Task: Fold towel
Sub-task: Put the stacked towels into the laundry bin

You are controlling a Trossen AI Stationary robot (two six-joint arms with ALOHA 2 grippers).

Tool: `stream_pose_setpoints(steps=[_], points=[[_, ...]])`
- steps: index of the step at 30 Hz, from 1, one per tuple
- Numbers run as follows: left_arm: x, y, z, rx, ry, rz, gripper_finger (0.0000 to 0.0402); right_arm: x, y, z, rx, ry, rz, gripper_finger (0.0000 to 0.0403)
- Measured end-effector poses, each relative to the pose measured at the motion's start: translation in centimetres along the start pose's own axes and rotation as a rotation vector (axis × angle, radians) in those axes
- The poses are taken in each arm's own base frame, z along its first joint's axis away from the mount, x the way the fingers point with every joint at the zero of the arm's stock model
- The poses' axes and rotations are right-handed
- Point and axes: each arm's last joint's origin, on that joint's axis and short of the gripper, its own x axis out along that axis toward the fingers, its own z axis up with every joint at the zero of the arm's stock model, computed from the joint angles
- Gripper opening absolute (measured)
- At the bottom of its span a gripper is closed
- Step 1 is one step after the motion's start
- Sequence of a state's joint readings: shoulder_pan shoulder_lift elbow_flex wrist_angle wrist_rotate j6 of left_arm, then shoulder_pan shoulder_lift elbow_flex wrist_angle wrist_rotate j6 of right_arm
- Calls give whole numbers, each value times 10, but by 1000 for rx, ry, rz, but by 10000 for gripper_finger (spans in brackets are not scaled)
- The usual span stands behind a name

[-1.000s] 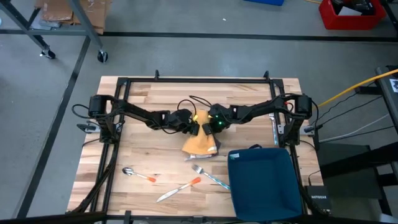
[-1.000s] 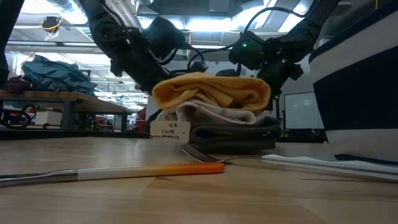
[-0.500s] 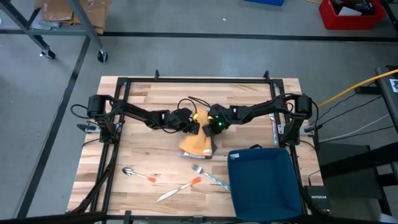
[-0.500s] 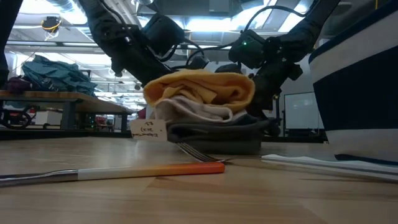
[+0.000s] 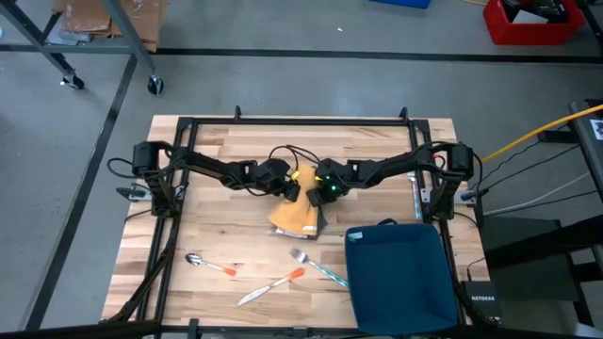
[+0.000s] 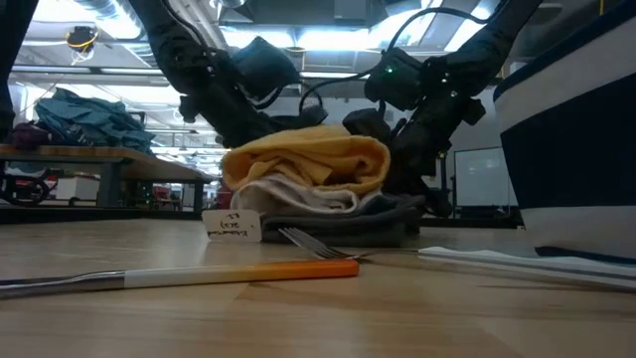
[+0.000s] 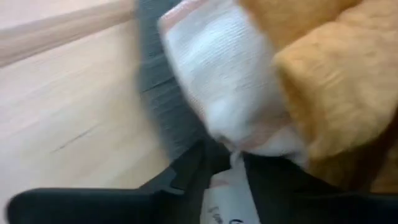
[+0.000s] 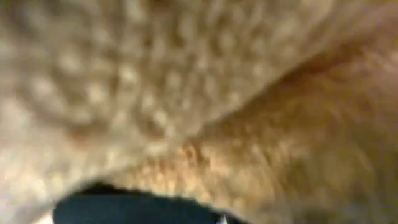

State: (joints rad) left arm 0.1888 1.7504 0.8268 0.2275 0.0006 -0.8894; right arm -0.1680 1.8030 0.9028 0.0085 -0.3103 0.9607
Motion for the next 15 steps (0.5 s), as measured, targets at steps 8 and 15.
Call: stream_pose_setpoints(steps=[8,15], points=[[-3,24,-2,-88,130,170,148,0,-4,-2,15,24,-35,7],[-4,30,4,-111,151,162,119,-1,-9,-6,39,59,-93,7]])
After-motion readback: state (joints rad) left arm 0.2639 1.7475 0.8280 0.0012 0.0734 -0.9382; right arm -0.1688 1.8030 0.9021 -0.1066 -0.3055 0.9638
